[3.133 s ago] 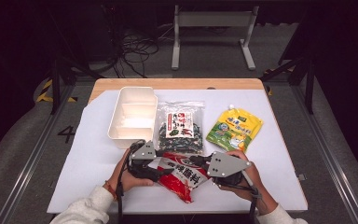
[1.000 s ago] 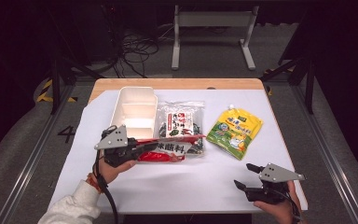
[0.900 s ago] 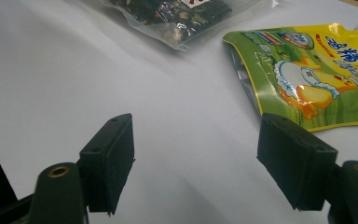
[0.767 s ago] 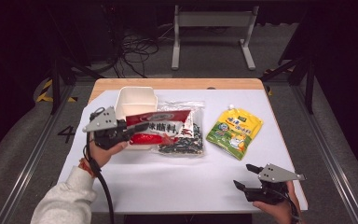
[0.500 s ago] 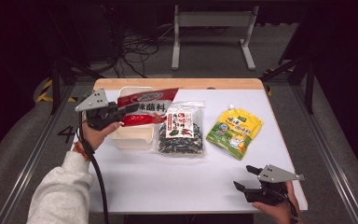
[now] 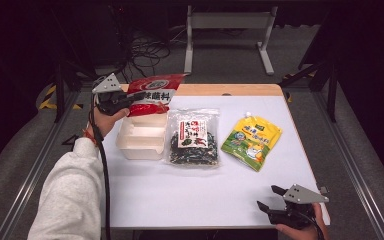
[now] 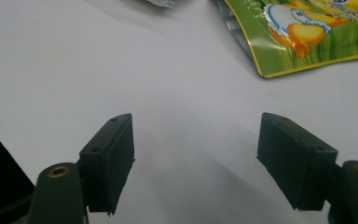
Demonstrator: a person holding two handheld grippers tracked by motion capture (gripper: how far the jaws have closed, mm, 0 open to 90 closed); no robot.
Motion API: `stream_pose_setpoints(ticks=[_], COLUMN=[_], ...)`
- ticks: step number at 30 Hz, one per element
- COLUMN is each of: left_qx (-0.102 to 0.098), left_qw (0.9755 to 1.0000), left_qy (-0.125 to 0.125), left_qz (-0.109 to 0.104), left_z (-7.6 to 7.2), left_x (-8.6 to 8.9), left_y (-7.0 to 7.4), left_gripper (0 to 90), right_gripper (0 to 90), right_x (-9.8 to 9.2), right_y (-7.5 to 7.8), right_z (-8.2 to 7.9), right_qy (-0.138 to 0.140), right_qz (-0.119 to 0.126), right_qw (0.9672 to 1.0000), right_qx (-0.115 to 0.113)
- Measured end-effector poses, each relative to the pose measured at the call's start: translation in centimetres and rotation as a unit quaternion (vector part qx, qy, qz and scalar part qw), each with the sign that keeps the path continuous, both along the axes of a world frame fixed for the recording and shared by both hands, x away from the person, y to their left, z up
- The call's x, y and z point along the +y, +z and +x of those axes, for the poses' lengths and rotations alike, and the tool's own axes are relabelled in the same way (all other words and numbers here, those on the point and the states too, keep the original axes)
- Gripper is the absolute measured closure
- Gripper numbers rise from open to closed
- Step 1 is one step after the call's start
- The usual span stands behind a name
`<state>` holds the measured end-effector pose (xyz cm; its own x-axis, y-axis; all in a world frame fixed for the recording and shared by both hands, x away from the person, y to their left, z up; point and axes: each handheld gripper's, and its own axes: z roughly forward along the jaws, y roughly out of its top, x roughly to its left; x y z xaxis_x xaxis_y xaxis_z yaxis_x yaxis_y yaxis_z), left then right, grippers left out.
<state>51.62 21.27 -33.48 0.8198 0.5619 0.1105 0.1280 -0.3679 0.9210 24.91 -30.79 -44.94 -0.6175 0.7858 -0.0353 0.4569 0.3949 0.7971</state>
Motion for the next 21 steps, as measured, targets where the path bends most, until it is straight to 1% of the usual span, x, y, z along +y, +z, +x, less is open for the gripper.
stream_pose_setpoints(ticks=[2, 4, 6, 7, 8, 9, 10, 12, 14, 15, 17, 18, 19, 21], left_qx=[0.004, 0.008, 0.006, 0.006, 0.007, 0.007, 0.010, 0.013, 0.015, 0.017, 0.022, 0.026, 0.028, 0.038], left_qw=[1.0000, 0.9999, 1.0000, 1.0000, 1.0000, 1.0000, 1.0000, 0.9998, 0.9999, 0.9998, 0.9997, 0.9996, 0.9995, 0.9993], left_qy=[0.003, 0.002, 0.004, -0.001, -0.002, 0.002, 0.002, -0.003, -0.004, -0.007, -0.005, -0.008, -0.006, 0.002], left_qz=[-0.004, -0.006, 0.001, 0.004, 0.004, 0.003, 0.002, -0.012, -0.005, -0.004, 0.003, 0.002, 0.007, 0.004], left_z=[0.9, 1.5, 2.0, 2.4, 2.6, 2.9, 3.1, 3.5, 3.9, 4.1, 4.4, 4.5, 4.7, 4.9], left_x=[0.1, 0.3, 0.2, 0.3, 0.2, 0.2, 0.3, 0.3, 0.2, 0.1, -0.2, -0.2, -0.2, -0.2], left_y=[-0.4, -0.8, -1.1, -1.3, -1.4, -1.5, -1.6, -2.0, -2.4, -2.6, -2.9, -3.1, -3.3, -3.8], left_gripper=[90.0, 90.0, 90.0, 90.0, 90.0, 90.0, 90.0, 90.0, 90.0, 90.0, 90.0, 89.9, 89.8, 89.6], right_gripper=[27.4, 27.4, 27.4, 27.4, 27.4, 27.4, 27.4, 27.4, 27.4, 27.4, 27.4, 27.5, 27.4, 27.5], right_x=[-0.1, 0.0, 0.1, 0.2, 0.2, 0.3, 0.3, 0.2, 0.1, 0.1, 0.0, 0.0, 0.1, 0.1], right_y=[-0.2, -0.4, -0.5, -0.5, -0.5, -0.6, -0.6, -0.6, -0.6, -0.6, -0.6, -0.6, -0.7, -0.7], right_z=[-0.1, -0.1, -0.2, -0.3, -0.4, -0.4, -0.5, -0.6, -0.7, -0.7, -0.7, -0.7, -0.6, -0.6], right_qy=[-0.006, -0.010, -0.012, -0.013, -0.014, -0.016, -0.018, -0.023, -0.028, -0.030, -0.032, -0.032, -0.033, -0.030], right_qz=[0.000, 0.001, -0.003, -0.003, -0.005, -0.007, -0.005, -0.006, -0.001, -0.001, -0.002, -0.002, -0.002, -0.002], right_qw=[1.0000, 0.9999, 0.9999, 0.9998, 0.9998, 0.9998, 0.9997, 0.9997, 0.9995, 0.9995, 0.9994, 0.9994, 0.9994, 0.9994], right_qx=[0.004, 0.009, 0.011, 0.013, 0.013, 0.012, 0.012, 0.012, 0.013, 0.013, 0.013, 0.014, 0.015, 0.015])
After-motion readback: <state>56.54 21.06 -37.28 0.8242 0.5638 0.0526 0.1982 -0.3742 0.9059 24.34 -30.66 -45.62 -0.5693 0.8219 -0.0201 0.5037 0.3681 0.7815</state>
